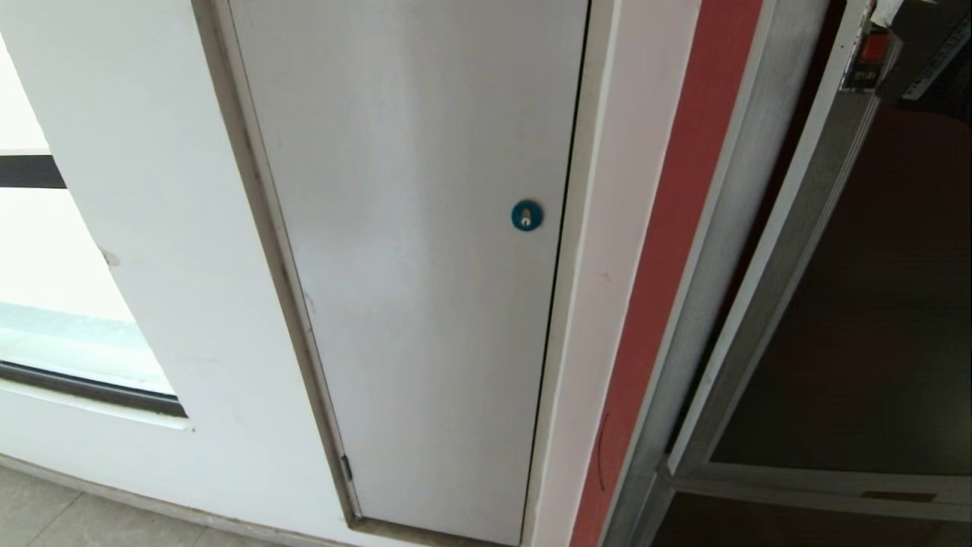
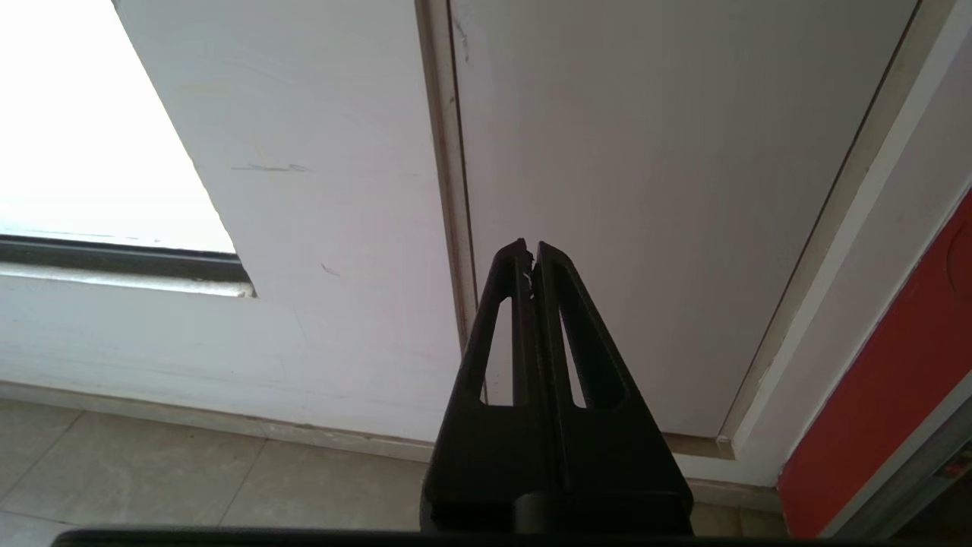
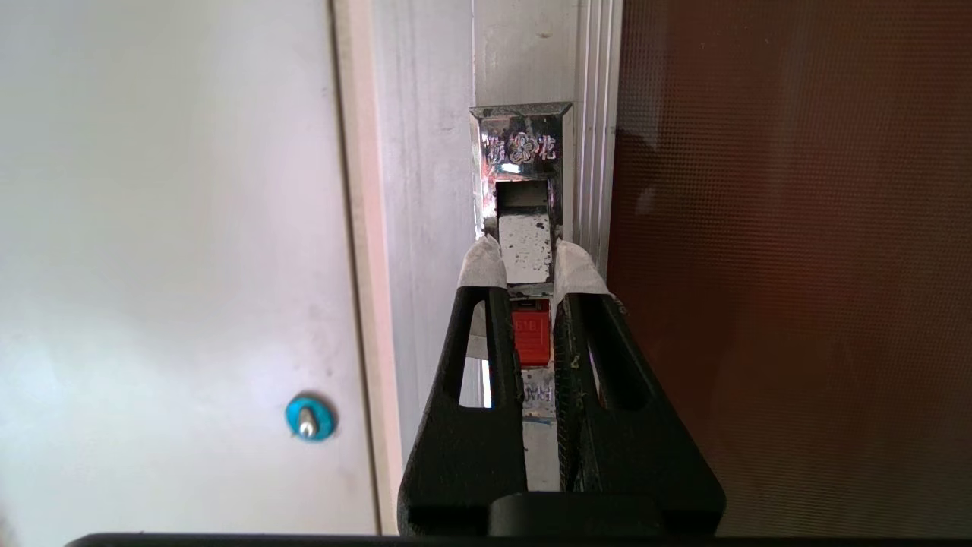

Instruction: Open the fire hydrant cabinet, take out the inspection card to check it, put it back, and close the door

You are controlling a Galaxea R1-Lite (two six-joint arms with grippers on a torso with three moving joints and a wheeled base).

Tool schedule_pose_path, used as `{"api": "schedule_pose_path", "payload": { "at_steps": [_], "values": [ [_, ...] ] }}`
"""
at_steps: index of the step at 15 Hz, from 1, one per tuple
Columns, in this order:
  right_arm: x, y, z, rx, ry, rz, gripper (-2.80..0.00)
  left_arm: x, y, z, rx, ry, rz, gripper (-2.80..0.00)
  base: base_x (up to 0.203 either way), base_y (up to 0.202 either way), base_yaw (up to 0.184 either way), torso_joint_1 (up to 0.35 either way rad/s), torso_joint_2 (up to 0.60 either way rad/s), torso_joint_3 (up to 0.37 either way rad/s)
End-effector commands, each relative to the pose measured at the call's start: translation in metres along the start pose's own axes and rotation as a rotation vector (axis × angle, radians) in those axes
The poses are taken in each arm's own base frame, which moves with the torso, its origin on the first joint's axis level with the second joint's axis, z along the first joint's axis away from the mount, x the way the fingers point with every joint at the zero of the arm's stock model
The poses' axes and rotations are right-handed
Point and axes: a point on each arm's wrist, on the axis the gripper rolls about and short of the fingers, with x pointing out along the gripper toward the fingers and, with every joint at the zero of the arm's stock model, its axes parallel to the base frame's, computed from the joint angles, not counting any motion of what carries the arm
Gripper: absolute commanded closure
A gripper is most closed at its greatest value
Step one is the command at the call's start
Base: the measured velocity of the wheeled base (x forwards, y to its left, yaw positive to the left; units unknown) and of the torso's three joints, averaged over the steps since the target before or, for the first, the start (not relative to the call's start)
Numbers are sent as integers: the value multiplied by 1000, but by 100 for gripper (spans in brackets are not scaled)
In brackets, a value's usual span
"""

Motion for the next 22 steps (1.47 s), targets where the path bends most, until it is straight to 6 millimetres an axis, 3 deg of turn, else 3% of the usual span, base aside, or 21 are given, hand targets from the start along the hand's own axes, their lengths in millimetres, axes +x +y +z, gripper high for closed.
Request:
{"api": "schedule_pose_path", "payload": {
  "at_steps": [1, 5, 14, 15, 22],
  "values": [
    [-15, -12, 18, 31, -48, -11, 0, 1, 0, -2, 1, 7, 0, 0, 0, 0, 0, 0, 0, 0],
    [-30, -22, 20, 22, -34, -6, 0, 1, 0, -2, 1, 7, 0, 0, 0, 0, 0, 0, 0, 0],
    [-36, -22, 7, -3, 12, 14, 0, 1, 0, -2, 1, 7, 0, 0, 0, 0, 0, 0, 0, 0],
    [-37, -21, 8, 0, 10, 19, -280, 1, 0, -2, 1, 7, 0, 0, 0, 0, 0, 0, 0, 0],
    [-46, -21, 5, 6, 20, 57, -280, 1, 0, -2, 0, 7, 0, 0, 0, 0, 0, 0, 0, 0]
  ]
}}
